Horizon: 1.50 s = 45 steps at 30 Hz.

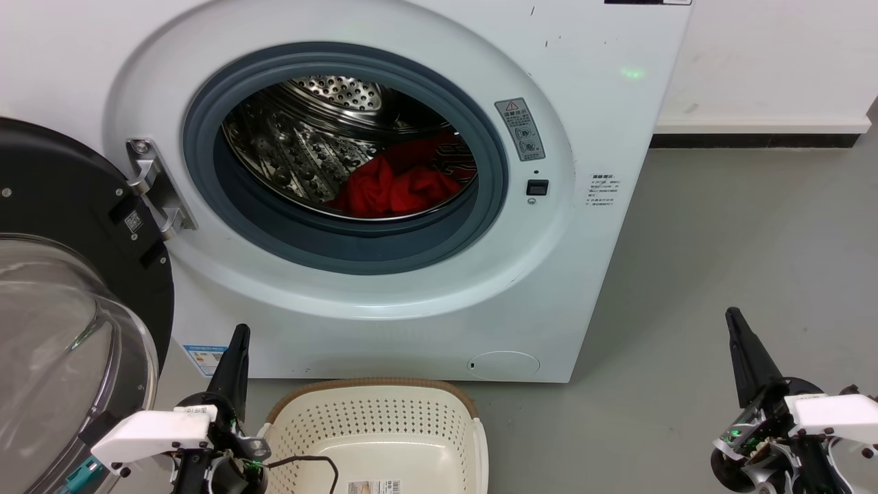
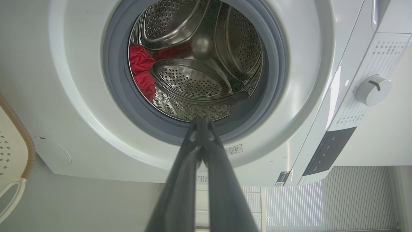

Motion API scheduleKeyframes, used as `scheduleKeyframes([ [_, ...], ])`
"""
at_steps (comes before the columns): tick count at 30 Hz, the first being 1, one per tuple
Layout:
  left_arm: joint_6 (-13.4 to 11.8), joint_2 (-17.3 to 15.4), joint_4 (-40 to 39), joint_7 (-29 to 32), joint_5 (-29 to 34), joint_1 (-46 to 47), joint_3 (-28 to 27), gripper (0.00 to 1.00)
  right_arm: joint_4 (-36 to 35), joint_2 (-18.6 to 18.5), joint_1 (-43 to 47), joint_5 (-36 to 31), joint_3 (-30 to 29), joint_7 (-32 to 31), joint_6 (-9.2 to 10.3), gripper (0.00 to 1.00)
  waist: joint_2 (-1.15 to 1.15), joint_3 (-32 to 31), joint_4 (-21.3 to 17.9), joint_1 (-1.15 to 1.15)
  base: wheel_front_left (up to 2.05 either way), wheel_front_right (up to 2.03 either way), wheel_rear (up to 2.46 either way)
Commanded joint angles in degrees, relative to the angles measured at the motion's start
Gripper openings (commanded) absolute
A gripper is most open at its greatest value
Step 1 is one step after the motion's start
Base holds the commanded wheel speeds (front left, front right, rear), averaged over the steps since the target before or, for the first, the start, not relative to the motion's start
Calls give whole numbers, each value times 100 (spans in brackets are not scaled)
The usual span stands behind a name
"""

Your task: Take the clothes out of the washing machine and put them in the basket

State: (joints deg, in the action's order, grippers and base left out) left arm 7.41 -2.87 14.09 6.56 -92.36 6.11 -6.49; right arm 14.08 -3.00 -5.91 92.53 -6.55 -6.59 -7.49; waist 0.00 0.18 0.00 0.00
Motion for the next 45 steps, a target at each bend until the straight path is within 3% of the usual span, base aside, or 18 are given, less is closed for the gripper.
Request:
scheduleKeyframes([
  [1, 24, -1, 1, 11, -12, 36, -12, 0, 7, 18, -72, -27, 3, -4, 0, 0, 0, 0, 0, 0, 0, 0, 0],
  [41, 1, 0, -1, -1, 0, 0, 0, 0, 0, 0, 0, -1, 0, 1, 0, 0, 0, 0, 0, 0, 0, 0, 0],
  [42, -1, 2, 20, -8, 1, -9, 6, 100, 18, 0, 13, -1, 3, 7, -1, 100, 0, 0, 0, 0, 0, 0, 0],
  [45, -3, 17, 139, -22, 4, -131, 28, 100, 143, 3, 134, -7, 13, 19, 0, 100, 0, 1, 0, 0, 0, 0, 0],
])
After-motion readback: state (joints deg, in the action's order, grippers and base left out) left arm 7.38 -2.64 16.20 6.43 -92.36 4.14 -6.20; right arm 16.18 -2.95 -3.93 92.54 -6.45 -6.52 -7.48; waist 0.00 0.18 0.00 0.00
